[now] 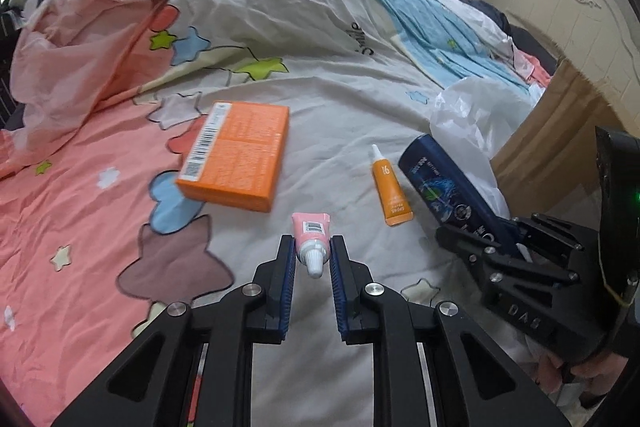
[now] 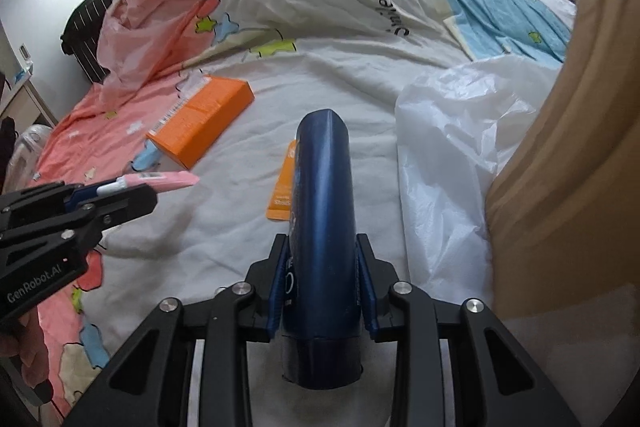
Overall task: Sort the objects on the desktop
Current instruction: 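Carry the pink tube with the left tool while the right tool carries the navy bottle to the box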
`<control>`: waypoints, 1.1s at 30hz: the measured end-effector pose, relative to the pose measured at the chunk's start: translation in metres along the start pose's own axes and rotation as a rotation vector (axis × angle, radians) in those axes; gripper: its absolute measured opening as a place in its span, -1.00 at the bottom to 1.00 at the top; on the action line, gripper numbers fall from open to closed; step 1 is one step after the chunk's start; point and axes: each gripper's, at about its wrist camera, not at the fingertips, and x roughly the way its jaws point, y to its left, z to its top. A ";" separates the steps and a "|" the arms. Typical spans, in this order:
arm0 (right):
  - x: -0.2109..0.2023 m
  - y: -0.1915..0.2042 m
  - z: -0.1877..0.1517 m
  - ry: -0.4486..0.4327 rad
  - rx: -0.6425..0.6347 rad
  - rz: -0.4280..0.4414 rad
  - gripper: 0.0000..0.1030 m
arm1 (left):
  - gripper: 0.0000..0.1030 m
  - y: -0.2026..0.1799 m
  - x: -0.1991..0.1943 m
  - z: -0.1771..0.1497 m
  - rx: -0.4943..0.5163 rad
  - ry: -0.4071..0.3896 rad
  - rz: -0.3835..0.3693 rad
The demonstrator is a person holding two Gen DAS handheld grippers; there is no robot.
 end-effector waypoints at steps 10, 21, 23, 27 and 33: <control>-0.042 0.036 -0.003 -0.047 -0.049 0.013 -0.43 | -0.66 0.002 -0.036 -0.011 0.006 -0.033 0.004; -0.091 0.060 -0.007 -0.105 -0.094 0.015 -0.43 | -0.66 -0.007 -0.086 -0.020 0.021 -0.094 0.005; -0.099 0.064 -0.009 -0.113 -0.104 0.010 -0.43 | -0.66 -0.011 -0.093 -0.022 0.025 -0.101 0.005; -0.115 0.068 -0.014 -0.132 -0.117 0.002 -0.43 | -0.66 -0.021 -0.107 -0.027 0.039 -0.115 0.004; -0.144 0.066 -0.022 -0.169 -0.122 -0.013 -0.43 | -0.66 -0.040 -0.129 -0.029 0.063 -0.144 -0.006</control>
